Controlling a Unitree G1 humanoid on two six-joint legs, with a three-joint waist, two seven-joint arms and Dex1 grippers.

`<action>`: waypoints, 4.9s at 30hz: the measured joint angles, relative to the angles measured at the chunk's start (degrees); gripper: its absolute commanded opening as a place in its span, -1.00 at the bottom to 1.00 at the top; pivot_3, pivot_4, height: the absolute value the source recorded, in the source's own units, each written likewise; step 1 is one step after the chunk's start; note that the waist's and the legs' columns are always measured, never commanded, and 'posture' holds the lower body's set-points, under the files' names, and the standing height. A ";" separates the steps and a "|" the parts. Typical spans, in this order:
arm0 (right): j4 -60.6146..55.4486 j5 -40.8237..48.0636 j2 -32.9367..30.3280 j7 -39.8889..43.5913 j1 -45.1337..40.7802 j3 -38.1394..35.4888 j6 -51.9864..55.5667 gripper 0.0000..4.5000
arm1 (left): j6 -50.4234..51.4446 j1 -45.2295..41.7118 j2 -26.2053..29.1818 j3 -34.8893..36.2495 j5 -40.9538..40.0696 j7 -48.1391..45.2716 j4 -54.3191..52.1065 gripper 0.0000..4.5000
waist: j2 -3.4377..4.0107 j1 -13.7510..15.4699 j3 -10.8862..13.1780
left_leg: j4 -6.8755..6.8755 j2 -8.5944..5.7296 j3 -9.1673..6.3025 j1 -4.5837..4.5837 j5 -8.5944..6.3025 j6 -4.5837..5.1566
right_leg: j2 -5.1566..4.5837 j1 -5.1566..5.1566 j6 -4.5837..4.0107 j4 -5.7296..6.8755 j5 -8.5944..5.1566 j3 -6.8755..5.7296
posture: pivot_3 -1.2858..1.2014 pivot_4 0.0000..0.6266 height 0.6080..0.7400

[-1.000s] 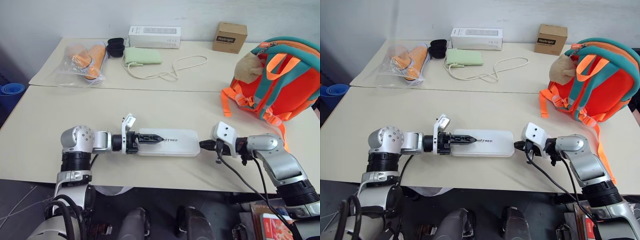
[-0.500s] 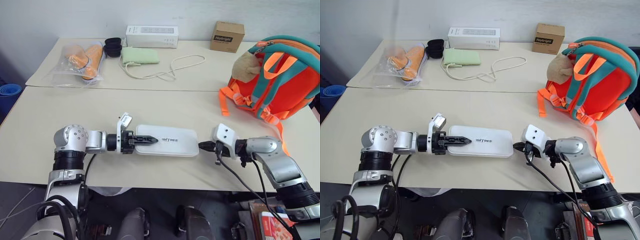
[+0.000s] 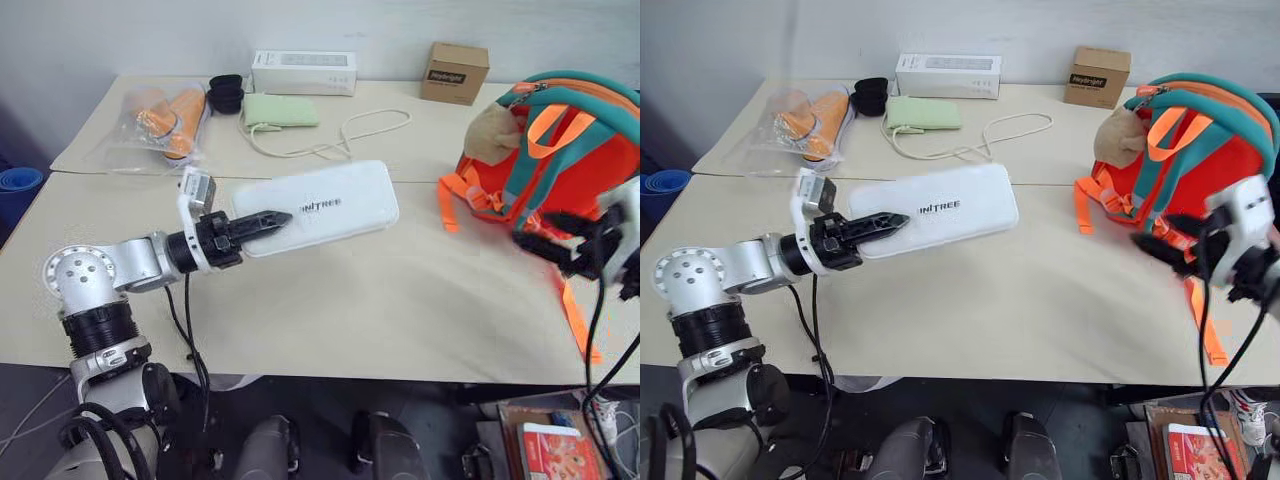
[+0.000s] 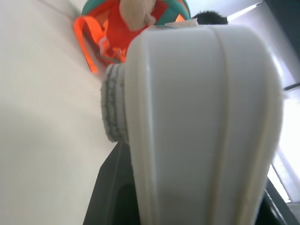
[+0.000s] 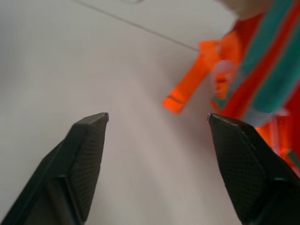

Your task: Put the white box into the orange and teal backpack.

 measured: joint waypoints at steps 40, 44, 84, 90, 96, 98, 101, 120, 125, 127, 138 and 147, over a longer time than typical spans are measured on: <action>-4.85 20.69 -0.79 22.21 -18.67 16.03 14.11 -0.99 | -22.78 -0.46 18.79 -10.74 -6.78 -1.98 -4.81 -0.42 | -0.02 -2.02 0.14 | -0.09 0.13 0.52 -0.71 0.01 -0.14 | 0.49 -0.98 -0.02 0.33 -0.01 0.26 | 0.03 -0.52 1.00; -12.41 30.41 -4.54 23.07 -17.85 12.32 21.53 -0.99 | -27.57 -1.83 20.47 -14.68 0.58 -11.86 -7.14 -0.42 | -0.10 -2.02 0.18 | -0.02 0.06 0.55 -0.68 0.03 -0.05 | 0.34 -0.97 -0.01 0.23 0.00 0.28 | 0.03 -0.52 1.00; -19.61 36.26 -7.16 20.89 -7.10 13.28 16.38 -0.99 | -74.50 -23.39 14.29 -43.01 56.27 -61.71 13.58 -0.42 | -0.17 0.81 0.21 | 1.00 -0.01 0.95 -0.87 -0.62 1.01 | 0.07 -0.89 0.58 0.06 0.45 0.27 | 0.03 -0.52 1.00; -20.14 38.34 -7.56 21.33 -5.87 12.31 16.66 -0.99 | -77.36 -26.69 13.46 -42.66 58.85 -61.98 19.07 -0.42 | -0.16 0.57 0.21 | 1.00 -0.03 1.00 -1.07 -0.66 1.10 | -0.21 -0.97 0.67 -0.16 0.57 0.17 | 0.03 -0.52 1.00; -22.16 42.11 -8.57 21.00 -5.86 11.88 17.71 -0.99 | -76.56 -28.72 12.60 -41.96 59.06 -63.24 22.36 -0.42 | -0.17 0.56 0.21 | 1.01 -0.03 1.04 -1.17 -0.68 1.14 | 0.20 -0.98 0.76 -0.19 0.62 0.17 | 0.03 -0.52 1.00; -22.56 42.66 -8.58 20.64 -5.83 11.88 17.73 -0.99 | -76.49 -28.72 11.39 -41.88 59.06 -63.23 22.67 -0.42 | -0.17 0.55 0.22 | 1.04 -0.03 1.04 -1.19 -0.68 1.15 | 0.21 -0.98 0.79 -0.20 0.64 0.18 | 0.03 -0.52 1.00; -23.12 43.18 -8.58 20.35 -5.52 11.88 17.72 -0.99 | -76.42 -28.73 9.90 -41.87 59.06 -63.24 22.69 -0.42 | -0.17 0.54 0.22 | 1.04 -0.03 1.04 -1.19 -0.68 1.16 | 0.21 -0.98 0.79 -0.19 0.64 0.19 | 0.03 -0.52 1.00; -23.38 40.08 -7.40 15.65 0.44 10.62 14.23 -0.99 | -84.96 -27.05 -14.35 -47.99 66.93 -55.91 31.71 -0.42 | -0.17 0.59 0.21 | 1.13 -0.07 1.06 -1.10 -0.66 1.24 | 0.11 -0.94 0.86 -0.35 0.68 0.26 | 0.03 -0.52 1.00; -24.62 40.03 -6.09 12.48 0.76 10.62 13.76 -0.99 | -85.85 -28.29 -17.16 -48.17 68.98 -52.33 36.07 -0.42 | -0.17 0.56 0.21 | 1.13 -0.07 1.05 -1.10 -0.67 1.25 | -0.25 -0.95 0.86 -0.33 0.68 0.24 | 0.03 -0.52 1.00; -24.65 39.81 -6.08 11.67 1.52 10.62 13.72 -1.00 | -83.95 -28.16 -16.74 -47.11 68.50 -51.95 35.77 -0.04 | -0.17 0.42 0.21 | 1.12 -0.07 1.05 -1.10 -0.66 1.25 | -0.25 -0.96 0.86 -0.33 0.68 0.23 | 0.03 -0.52 1.00; -23.77 39.52 -4.02 9.01 1.50 10.42 12.56 -1.00 | -61.91 -16.01 1.49 -40.17 56.06 -60.95 9.17 0.99 | -0.15 -0.27 0.20 | 1.13 -0.08 1.03 -1.09 -0.59 1.21 | 0.13 -0.90 0.85 -0.08 0.68 0.28 | 0.03 -0.52 1.00; -23.74 39.35 -3.16 7.93 1.65 10.79 12.57 -1.00 | -50.46 -12.77 10.70 -34.10 47.50 -57.62 -9.31 0.99 | -0.15 -0.26 0.20 | 1.12 -0.05 1.03 -1.05 -0.59 1.20 | 0.14 -0.85 0.86 -0.07 0.69 0.63 | 0.03 -0.52 1.00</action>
